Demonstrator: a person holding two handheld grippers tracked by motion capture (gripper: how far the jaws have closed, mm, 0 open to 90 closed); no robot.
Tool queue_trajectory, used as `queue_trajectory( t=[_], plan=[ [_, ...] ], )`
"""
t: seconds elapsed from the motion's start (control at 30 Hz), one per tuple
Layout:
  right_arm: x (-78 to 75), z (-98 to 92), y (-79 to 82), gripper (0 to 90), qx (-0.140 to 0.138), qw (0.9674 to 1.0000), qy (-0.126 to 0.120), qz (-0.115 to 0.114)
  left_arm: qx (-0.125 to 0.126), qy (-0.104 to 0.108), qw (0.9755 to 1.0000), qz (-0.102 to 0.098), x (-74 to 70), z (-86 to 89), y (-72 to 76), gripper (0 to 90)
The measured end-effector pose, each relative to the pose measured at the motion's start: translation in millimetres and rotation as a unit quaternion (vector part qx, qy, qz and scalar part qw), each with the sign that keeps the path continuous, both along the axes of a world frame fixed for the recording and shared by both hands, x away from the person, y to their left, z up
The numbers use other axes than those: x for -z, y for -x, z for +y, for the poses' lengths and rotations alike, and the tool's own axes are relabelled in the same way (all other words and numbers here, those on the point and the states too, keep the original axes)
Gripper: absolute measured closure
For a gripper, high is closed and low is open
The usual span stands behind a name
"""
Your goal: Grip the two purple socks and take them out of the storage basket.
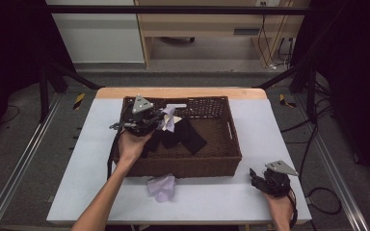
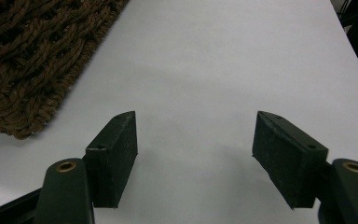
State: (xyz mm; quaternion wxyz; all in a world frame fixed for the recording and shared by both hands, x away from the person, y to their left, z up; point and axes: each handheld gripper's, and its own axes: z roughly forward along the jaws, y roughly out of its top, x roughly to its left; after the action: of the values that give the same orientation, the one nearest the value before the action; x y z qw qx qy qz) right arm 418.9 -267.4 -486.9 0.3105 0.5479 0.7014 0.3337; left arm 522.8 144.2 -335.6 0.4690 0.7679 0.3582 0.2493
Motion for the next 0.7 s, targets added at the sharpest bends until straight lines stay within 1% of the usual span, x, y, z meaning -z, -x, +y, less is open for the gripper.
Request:
queue_trajectory(
  t=[0.07,0.27,0.43,0.47,0.53,0.7],
  plan=[
    [0.0,0.2,0.2,31.0,-0.001,1.0000,0.000,-0.001,0.011,0.005,0.9999,-0.008,-6.2,3.1,8.4,85.0],
    [-0.1,0.4,0.4,30.9,0.000,1.0000,0.000,-0.001,0.024,0.027,0.9989,-0.031,-23.5,12.5,32.8,85.0],
    [0.0,0.5,0.3,31.0,0.001,1.0000,0.001,-0.001,0.038,0.040,0.9972,-0.050,-35.6,20.7,56.6,85.0],
    [-0.1,0.7,0.4,31.0,0.001,1.0000,0.002,0.000,0.040,0.048,0.9968,-0.050,-37.5,22.3,62.4,85.0],
    [0.0,1.0,0.3,31.0,0.001,1.0000,0.002,-0.001,0.043,0.046,0.9965,-0.055,-39.8,24.4,69.4,85.0],
    [0.0,0.9,0.4,30.9,0.001,1.0000,0.004,-0.001,0.055,0.050,0.9953,-0.062,-42.4,30.1,86.8,85.0]
  ],
)
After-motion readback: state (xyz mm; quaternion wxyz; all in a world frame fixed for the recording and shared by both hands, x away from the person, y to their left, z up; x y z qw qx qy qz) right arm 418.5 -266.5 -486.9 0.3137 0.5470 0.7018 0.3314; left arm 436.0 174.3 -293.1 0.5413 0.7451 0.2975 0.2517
